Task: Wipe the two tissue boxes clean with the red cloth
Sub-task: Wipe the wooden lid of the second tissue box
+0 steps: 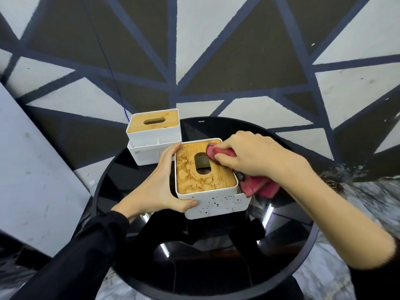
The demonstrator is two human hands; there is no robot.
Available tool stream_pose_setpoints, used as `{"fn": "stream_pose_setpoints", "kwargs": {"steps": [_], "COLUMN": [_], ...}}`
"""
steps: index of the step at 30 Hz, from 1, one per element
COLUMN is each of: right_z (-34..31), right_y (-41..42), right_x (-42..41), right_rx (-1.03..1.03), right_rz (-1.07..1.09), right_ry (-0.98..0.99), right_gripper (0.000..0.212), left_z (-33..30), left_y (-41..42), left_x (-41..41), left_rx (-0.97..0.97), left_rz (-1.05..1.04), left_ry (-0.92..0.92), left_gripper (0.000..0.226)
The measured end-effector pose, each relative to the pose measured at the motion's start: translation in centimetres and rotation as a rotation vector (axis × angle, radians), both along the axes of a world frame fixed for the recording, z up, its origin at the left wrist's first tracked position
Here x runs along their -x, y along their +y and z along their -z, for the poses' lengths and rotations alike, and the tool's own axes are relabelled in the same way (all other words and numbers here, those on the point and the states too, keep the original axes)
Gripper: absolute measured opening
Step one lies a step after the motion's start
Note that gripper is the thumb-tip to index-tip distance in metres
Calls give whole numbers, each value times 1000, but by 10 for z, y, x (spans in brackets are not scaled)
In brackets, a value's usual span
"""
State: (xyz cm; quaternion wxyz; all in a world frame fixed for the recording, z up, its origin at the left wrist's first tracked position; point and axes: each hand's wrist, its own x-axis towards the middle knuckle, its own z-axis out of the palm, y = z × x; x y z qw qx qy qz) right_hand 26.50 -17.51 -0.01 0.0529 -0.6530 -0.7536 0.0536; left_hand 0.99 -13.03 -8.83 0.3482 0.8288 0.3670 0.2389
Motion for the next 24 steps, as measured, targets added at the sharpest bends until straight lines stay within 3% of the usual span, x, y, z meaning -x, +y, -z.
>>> {"fn": "stream_pose_setpoints", "kwargs": {"steps": [6, 17, 24], "right_z": [0, -6, -3], "right_y": [23, -64, -28], "right_x": [2, 0, -2], "right_rx": [-42, 69, 49], "right_rz": [-20, -67, -41], "right_ry": [25, 77, 156], "right_gripper": [37, 34, 28], "left_z": [0, 0, 2], "left_y": [3, 3, 6], "left_x": [0, -1, 1], "left_rx": [10, 8, 20], "left_rz": [7, 19, 13], "left_ry": [-10, -5, 7], "left_gripper": [140, 143, 144]}}
